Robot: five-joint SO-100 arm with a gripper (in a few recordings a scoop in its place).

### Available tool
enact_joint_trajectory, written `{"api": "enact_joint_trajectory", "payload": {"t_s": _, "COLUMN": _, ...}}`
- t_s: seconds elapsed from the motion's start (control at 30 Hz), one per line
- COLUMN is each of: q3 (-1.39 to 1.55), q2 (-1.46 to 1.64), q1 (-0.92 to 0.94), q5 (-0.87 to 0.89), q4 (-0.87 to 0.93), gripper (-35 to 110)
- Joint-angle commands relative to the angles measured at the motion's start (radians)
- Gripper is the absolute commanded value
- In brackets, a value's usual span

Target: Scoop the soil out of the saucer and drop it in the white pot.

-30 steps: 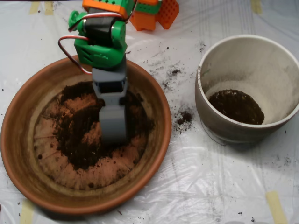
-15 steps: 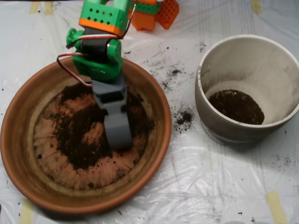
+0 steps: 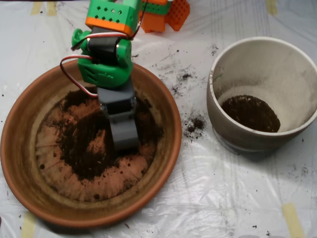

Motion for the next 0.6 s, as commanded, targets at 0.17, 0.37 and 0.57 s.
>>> {"api": "enact_joint_trajectory", "payload": {"t_s": 0.17, "q3": 0.221, "q2": 0.195, "q1": 0.015, "q5": 0.017, "q4": -0.144, "gripper": 21}}
{"api": "enact_joint_trajectory", "payload": {"t_s": 0.37, "q3": 0.285, "q2": 0.253, "q1": 0.014, "q5": 0.034, "q4": -0.189, "gripper": 23}}
{"api": "enact_joint_trajectory", "payload": {"t_s": 0.57, "q3": 0.287, "q2": 0.253, "q1": 0.012, "q5": 0.037, "q4": -0.175, "gripper": 16}}
